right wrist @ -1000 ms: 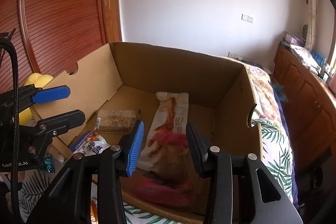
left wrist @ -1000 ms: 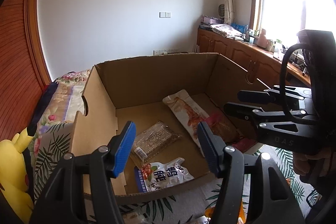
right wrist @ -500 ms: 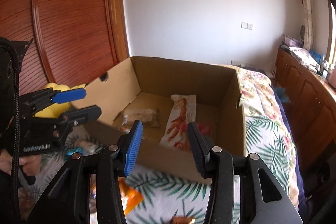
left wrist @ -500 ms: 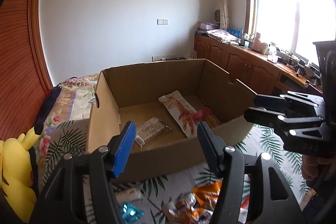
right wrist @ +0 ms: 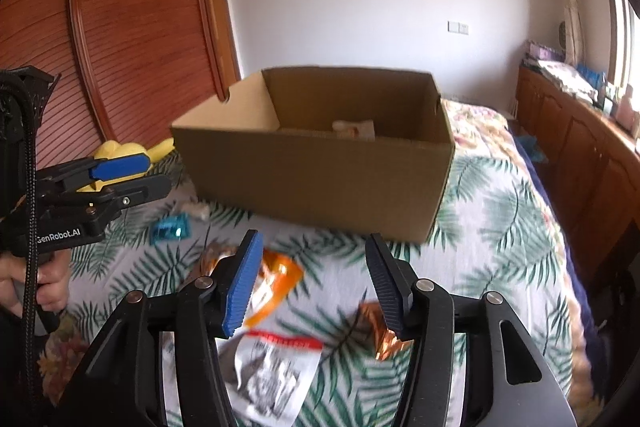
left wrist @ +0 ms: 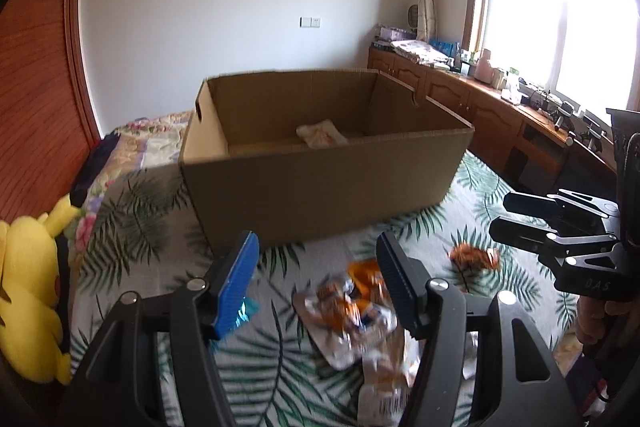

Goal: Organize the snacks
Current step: 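Withdraw both tools from the box back toward the remaining snacks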

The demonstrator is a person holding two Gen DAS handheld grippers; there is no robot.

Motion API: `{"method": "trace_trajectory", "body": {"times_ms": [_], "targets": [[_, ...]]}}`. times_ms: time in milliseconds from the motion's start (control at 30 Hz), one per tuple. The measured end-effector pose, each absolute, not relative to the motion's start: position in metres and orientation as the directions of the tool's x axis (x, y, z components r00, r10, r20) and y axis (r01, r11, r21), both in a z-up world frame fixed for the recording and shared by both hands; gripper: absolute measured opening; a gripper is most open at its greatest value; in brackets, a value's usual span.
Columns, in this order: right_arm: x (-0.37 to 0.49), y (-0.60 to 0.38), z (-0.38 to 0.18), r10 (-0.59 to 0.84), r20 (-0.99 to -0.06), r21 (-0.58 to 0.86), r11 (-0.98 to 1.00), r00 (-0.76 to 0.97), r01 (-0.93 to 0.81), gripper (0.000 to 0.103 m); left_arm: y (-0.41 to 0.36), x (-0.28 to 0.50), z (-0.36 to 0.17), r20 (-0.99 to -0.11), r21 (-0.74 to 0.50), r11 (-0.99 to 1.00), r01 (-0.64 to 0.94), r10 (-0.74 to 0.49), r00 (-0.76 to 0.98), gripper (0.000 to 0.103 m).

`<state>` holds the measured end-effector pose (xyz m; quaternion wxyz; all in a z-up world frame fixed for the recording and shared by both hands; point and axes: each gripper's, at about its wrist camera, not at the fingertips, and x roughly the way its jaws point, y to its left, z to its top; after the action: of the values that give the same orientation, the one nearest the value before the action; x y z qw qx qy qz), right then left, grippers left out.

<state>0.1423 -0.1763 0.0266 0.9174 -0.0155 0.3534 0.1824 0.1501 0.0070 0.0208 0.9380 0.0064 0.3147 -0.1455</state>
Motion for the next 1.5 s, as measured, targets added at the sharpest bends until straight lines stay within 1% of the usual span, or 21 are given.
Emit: {"method": "trace_trajectory", "body": {"times_ms": [433,633,800,867,1067,1100,1200,1400,1500], "targets": [[0.104,-0.177,-0.021,0.328,-0.704,0.150,0.936,0.630,-0.320,0.062,0.012,0.122,-0.032,-0.640,-0.121,0.962,0.245,-0.264,0.721,0.062],[0.098,-0.171,-0.040,0.319,-0.740,0.160,0.938,0.591,-0.306,0.064,0.009,0.113,-0.037,-0.640,-0.077,0.970,0.231,-0.225,0.734,0.062],[0.094,-0.170,-0.046,0.336,-0.749,0.190,0.935,0.571,-0.301,0.064,0.010,0.106,-0.034,-0.637,-0.090,0.968,0.233,-0.236,0.734,0.062],[0.092,-0.168,-0.049,0.323,-0.756,0.181,0.939,0.569,-0.292,0.065,0.010,0.102,-0.031,-0.633,-0.093,0.967,0.235,-0.240,0.736,0.062],[0.089,-0.165,-0.055,0.325,-0.770,0.190,0.938,0.550,-0.288,0.070,0.011,0.095,-0.026,-0.635,-0.080,0.968,0.240,-0.235,0.736,0.062],[0.088,-0.164,-0.055,0.323,-0.769,0.187,0.939,0.551,-0.289,0.072,0.011,0.096,-0.026,-0.637,-0.076,0.968,0.238,-0.231,0.736,0.062],[0.089,-0.159,-0.056,0.315,-0.771,0.175,0.940,0.553,-0.293,0.073,0.012,0.098,-0.027,-0.641,-0.076,0.970,0.232,-0.226,0.734,0.062],[0.087,-0.151,-0.059,0.224,-0.782,0.066,0.958,0.582,-0.279,0.074,0.008,0.110,-0.027,-0.646,-0.093,0.969,0.230,-0.235,0.726,0.062],[0.084,-0.146,-0.061,0.190,-0.786,0.009,0.955,0.589,-0.296,0.074,0.002,0.120,-0.028,-0.654,-0.105,0.967,0.232,-0.243,0.716,0.065]]}}
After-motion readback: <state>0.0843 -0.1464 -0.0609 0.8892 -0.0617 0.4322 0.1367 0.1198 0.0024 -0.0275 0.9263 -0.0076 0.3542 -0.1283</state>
